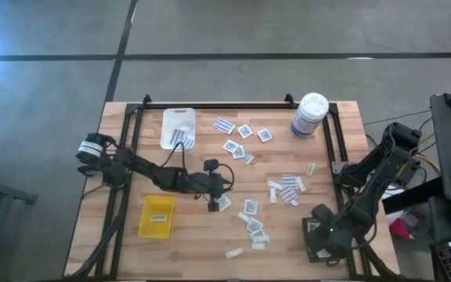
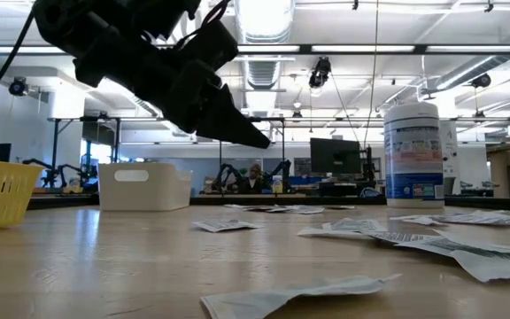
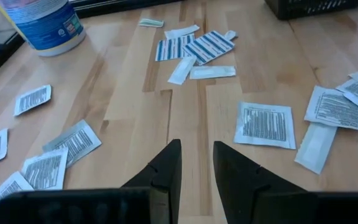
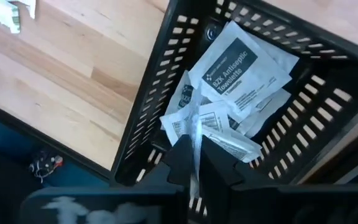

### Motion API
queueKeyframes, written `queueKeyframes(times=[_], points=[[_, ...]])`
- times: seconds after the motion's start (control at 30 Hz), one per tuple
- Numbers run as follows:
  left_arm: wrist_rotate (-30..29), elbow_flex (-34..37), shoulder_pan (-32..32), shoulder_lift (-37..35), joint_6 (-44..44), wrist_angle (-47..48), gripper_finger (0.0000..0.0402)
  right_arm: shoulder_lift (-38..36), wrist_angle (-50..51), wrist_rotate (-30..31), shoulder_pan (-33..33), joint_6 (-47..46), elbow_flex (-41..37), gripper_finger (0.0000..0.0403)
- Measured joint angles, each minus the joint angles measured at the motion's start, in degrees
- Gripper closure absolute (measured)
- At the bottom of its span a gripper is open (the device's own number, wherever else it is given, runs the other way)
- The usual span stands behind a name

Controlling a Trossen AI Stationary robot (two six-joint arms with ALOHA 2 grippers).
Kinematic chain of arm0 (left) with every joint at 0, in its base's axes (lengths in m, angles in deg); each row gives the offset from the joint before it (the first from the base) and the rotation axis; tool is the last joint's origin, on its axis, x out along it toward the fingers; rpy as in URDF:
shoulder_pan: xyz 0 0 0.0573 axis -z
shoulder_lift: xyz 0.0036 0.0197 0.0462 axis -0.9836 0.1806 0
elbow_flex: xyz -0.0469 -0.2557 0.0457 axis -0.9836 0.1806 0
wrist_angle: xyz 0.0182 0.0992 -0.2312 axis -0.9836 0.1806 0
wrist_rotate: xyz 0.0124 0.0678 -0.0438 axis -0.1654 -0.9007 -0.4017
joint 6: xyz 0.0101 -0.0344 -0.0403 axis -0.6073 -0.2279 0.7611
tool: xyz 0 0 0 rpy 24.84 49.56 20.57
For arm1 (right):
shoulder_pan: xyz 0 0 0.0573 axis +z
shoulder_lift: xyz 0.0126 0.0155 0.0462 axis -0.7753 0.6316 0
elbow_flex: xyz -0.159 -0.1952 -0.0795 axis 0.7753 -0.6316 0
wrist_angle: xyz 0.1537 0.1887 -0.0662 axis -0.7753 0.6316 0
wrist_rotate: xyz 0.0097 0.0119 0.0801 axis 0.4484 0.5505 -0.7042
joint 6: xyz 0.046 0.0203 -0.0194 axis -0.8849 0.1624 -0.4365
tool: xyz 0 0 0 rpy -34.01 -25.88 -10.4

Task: Pick & Place First Aid Supplies
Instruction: Put the towelette pack into the black bin, then put the green bandage into the yellow bin

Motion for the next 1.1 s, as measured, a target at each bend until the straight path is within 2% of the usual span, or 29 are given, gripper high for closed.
queueKeyframes(times=[0.33,0.63,0.9,1.1], points=[[0.35,0.0,-0.02,0.0,-0.27,-0.02,0.0314,-0.16,5.48,-0.34,0.0,-2.5,-0.07,0.0298],[1.23,-0.02,-0.07,0.0,0.12,-0.15,0.0314,-5.96,9.62,0.38,0.0,-8.91,0.15,0.0271],[6.87,0.0,-0.04,0.0,0.17,-0.15,0.0314,-6.25,8.83,14.49,-0.07,-8.1,0.17,0.0273],[12.57,-0.01,-0.03,0.0,0.8,-0.14,0.0314,-4.08,0.86,21.9,-0.73,-1.68,0.17,0.0282]])
